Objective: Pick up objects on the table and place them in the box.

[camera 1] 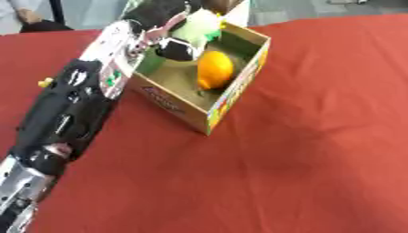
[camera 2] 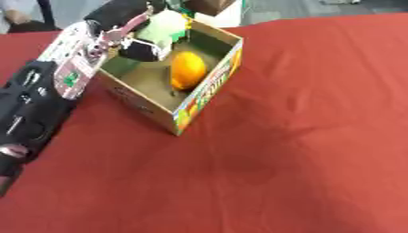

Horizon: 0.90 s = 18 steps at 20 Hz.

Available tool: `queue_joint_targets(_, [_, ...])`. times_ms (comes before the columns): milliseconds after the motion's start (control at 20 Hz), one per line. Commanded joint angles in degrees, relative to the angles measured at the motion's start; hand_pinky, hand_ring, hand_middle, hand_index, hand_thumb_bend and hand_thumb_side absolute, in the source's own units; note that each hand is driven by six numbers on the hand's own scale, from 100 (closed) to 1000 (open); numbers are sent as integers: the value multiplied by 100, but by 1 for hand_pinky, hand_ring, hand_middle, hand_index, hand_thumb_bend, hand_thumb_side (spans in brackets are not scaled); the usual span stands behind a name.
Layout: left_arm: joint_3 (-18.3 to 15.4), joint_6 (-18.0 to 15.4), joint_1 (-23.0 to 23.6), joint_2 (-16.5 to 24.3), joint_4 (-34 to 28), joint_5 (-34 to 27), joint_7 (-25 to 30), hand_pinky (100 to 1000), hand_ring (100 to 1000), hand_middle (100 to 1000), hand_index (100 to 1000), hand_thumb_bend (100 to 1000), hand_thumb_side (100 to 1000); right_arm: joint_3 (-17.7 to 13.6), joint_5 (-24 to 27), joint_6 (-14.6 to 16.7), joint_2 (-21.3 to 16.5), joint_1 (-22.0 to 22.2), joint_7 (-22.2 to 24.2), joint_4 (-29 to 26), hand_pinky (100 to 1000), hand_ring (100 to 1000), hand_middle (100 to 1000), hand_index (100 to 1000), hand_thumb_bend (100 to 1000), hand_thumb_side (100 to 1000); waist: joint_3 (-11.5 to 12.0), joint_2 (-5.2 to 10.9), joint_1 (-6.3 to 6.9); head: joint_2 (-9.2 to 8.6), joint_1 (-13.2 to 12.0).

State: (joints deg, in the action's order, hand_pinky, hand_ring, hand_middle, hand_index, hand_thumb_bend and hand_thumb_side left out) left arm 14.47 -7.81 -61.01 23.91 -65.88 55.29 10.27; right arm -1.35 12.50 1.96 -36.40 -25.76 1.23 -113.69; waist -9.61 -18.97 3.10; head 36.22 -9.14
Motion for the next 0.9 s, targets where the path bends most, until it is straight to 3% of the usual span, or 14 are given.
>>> queue_joint_targets(50, [-116,177,-137,33,144,312,-163,493,656,684,790,100,279,-27,48,1,-71,-93,21,-90,897,834,664,912,305,794,-23,103,-16,-43,16])
queue_joint_targets(250, [-134,462,-124,18,294,669,-190,590,774,812,938,100,211,-42,45,-10,-54,-70,11,-90,898,834,663,912,285,792,-32,96,-16,-42,-12])
queue_joint_targets(300, [-131,503,-118,20,316,754,-160,640,815,858,984,100,331,-46,43,-11,-51,-67,8,-90,898,834,662,912,285,792,-34,94,-17,-40,-23])
queue_joint_targets(350, [-129,527,-113,22,330,839,-120,640,815,858,984,100,331,-48,42,-11,-48,-64,6,-90,898,834,662,912,285,792,-36,93,-19,-41,-31])
queue_joint_targets(400, [-130,543,-105,27,349,921,-58,718,873,916,1000,173,579,-49,40,-12,-46,-60,5,-90,898,834,662,912,284,791,-38,91,-22,-43,-36])
queue_joint_targets(500, [-156,579,-96,26,379,1023,85,746,893,940,1000,276,734,-52,36,-13,-41,-53,5,-90,898,834,661,912,284,791,-41,88,-28,-42,-47])
queue_joint_targets(550, [-171,603,-91,27,383,1037,137,760,904,955,1000,347,893,-55,37,-12,-36,-52,3,-90,898,834,661,911,284,791,-42,87,-30,-41,-52])
queue_joint_targets(700, [-202,722,-72,29,395,984,250,767,911,964,1000,423,962,-61,39,-13,-29,-44,-2,-90,898,834,661,911,285,791,-43,88,-38,-38,-63])
queue_joint_targets(900, [-236,906,-38,50,363,888,193,768,911,961,1000,436,1000,-70,36,-23,-15,-23,-6,-90,899,834,660,912,286,791,-42,96,-41,-33,-65])
